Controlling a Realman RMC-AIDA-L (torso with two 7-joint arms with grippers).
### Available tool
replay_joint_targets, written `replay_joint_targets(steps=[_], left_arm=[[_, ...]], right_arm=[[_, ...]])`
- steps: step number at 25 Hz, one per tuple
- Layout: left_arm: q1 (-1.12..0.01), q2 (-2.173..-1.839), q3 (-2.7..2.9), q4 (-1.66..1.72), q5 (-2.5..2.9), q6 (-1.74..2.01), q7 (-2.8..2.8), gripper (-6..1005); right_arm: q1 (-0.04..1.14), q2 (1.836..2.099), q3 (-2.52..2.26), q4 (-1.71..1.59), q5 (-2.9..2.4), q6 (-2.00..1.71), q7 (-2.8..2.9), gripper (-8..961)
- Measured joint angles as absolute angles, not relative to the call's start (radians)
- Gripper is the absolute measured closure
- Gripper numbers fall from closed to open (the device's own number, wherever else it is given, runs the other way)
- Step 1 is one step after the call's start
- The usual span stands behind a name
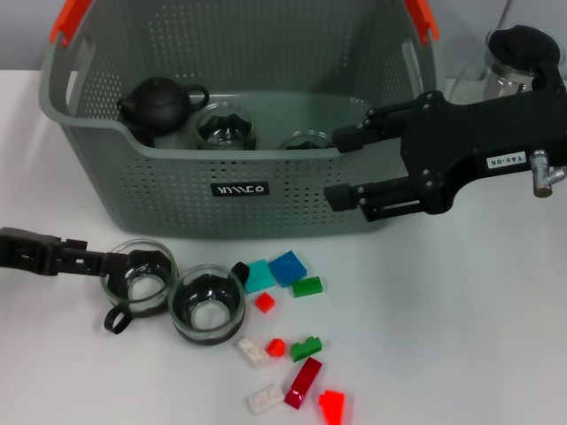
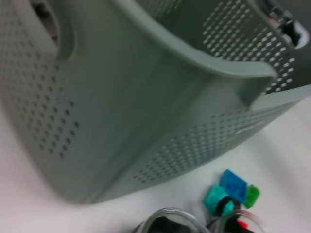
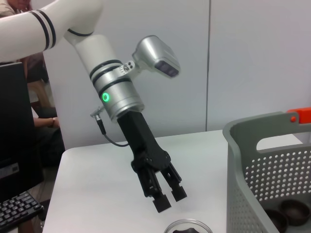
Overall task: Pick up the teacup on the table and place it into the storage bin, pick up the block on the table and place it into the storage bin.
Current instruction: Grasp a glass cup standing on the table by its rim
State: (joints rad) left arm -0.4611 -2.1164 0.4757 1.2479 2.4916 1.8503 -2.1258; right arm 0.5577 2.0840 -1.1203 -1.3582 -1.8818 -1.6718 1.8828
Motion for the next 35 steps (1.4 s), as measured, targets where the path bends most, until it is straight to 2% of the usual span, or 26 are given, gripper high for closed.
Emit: replay_joint_targets(steps=[13, 35], left_arm=[[-0.536, -2.113, 0.639, 1.254, 2.663, 1.722, -2.312, 64], [-0.556, -2.157, 0.86, 1.204, 2.782, 1.555, -2.41, 64]], right_arm=[[0.56, 2.086, -1.11, -1.355, -1.882, -1.67, 1.885, 238], [0.558, 2.087, -1.111, -1.342, -1.882, -1.669, 1.878, 238]])
